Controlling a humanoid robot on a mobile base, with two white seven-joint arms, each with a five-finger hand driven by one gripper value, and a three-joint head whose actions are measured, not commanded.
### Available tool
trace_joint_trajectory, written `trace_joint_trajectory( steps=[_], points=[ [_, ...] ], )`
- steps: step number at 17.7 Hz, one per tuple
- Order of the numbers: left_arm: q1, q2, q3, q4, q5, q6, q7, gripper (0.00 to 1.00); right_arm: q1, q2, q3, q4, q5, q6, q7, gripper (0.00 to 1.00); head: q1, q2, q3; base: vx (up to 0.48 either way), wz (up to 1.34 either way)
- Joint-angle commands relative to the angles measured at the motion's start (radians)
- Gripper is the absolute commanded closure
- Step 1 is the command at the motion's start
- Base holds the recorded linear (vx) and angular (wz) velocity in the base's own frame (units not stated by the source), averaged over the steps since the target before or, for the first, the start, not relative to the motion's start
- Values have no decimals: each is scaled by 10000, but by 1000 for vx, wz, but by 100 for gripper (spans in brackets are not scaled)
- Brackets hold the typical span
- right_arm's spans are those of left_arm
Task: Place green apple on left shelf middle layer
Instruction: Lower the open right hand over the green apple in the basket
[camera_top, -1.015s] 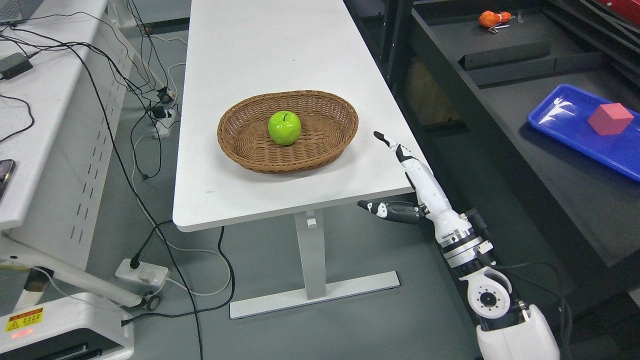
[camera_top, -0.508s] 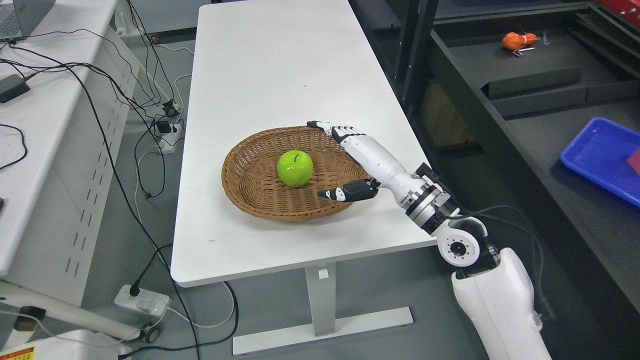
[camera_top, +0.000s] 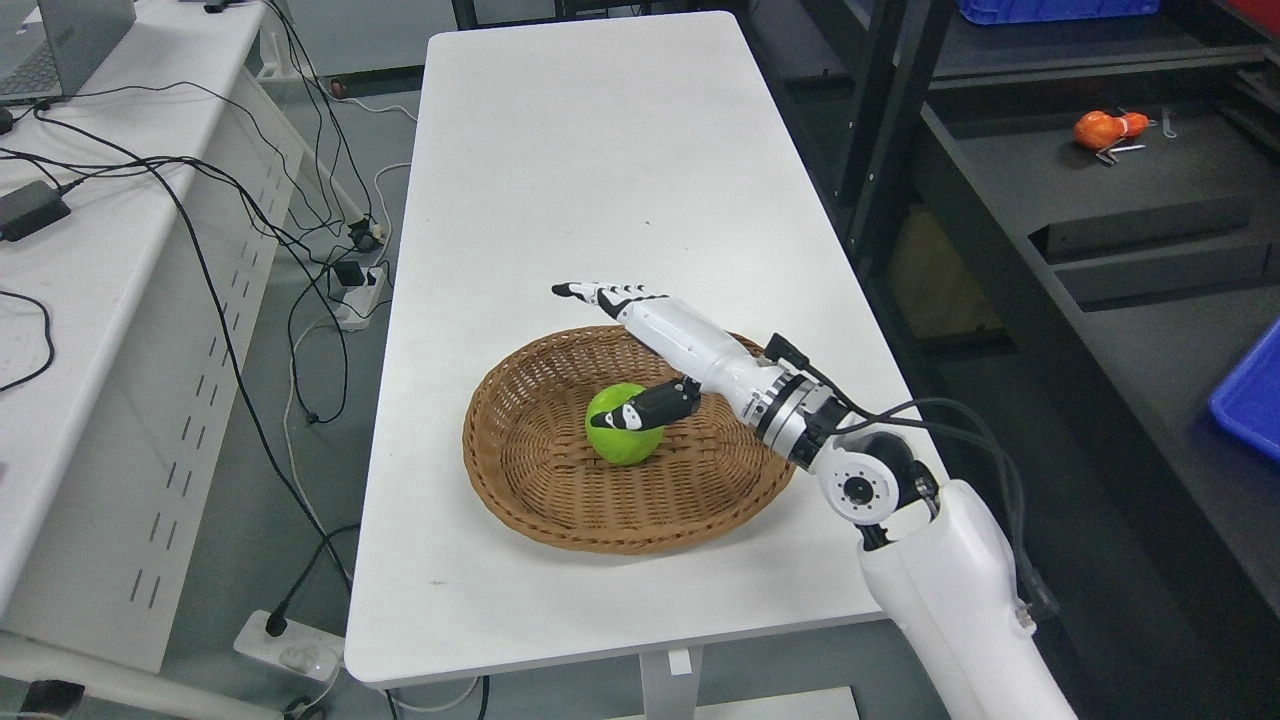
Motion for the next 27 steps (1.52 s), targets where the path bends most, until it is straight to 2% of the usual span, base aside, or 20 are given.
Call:
trace_joint_trajectory(
  steps=[1,5,16,20,27],
  points=[
    [1,175,0,-1,0,5,8,0,47,-549,1349,526,92,-122,-16,0,0,0,0,150,70],
    [1,175,0,-1,0,-10,-8,0,185,-1391,1364,526,62,-948,-32,0,0,0,0,137,62],
    [1,175,0,-1,0,-11,-8,0,415,-4061,2070,465,-77,-1654,61,0,0,0,0,68,25],
    [1,175,0,-1,0,5,-8,0,477,-4476,1932,480,-183,-1855,45,0,0,0,0,7,1],
    [1,175,0,-1,0,5,-7,0,400,-4369,1548,480,-752,-1840,30,0,0,0,0,0,0]
  ],
)
